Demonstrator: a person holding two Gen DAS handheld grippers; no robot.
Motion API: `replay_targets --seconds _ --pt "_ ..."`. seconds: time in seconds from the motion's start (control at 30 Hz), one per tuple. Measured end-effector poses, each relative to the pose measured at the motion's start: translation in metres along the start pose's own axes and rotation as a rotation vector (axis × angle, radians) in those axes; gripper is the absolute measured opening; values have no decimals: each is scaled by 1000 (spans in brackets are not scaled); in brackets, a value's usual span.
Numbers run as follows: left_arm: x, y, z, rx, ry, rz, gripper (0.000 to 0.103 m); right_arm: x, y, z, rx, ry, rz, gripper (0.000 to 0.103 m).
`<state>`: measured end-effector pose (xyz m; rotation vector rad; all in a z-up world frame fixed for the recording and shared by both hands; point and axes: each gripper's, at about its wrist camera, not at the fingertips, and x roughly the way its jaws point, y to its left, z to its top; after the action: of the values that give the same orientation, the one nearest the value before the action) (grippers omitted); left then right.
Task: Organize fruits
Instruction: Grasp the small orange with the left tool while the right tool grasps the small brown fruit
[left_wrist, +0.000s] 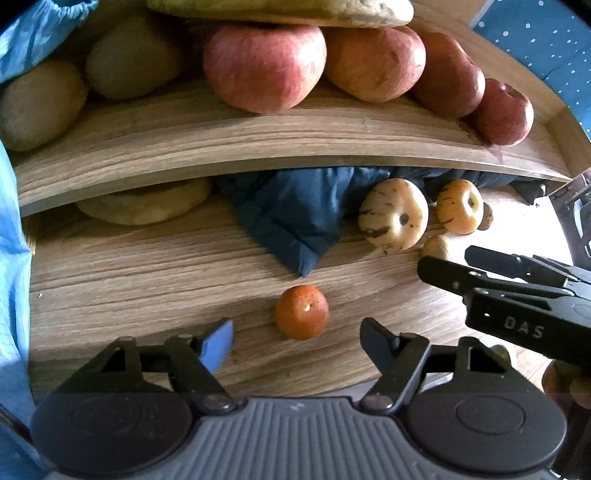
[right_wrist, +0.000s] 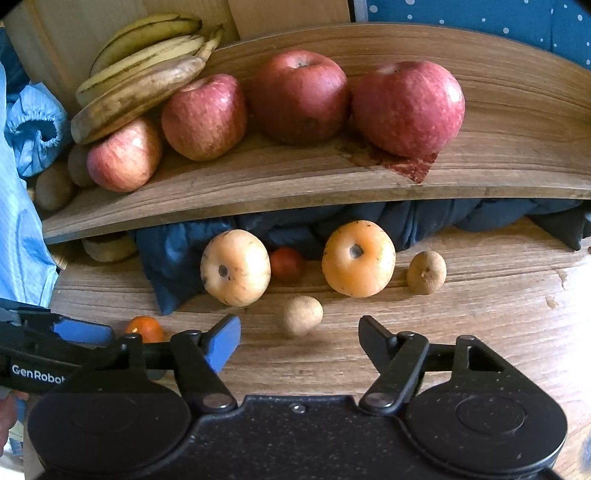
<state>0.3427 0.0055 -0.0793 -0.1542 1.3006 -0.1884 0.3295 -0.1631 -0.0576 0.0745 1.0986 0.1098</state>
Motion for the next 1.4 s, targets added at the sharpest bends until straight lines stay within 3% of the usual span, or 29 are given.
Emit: replay_targets --seconds 0.07,0.37,0.73,1.4 --pt "-1 0 1 -3 -3 -2 72 1 0 1 -2 1 -1 62" --pt "2 -3 4 -7 -10 -26 53 11 3 6 5 2 1 45" --pt "5 -4 6 -17 -22 -36 37 16 3 5 16 6 -1 30" --pt "-3 4 -2 -38 -30 -57 33 8 13 -7 35 29 59 30"
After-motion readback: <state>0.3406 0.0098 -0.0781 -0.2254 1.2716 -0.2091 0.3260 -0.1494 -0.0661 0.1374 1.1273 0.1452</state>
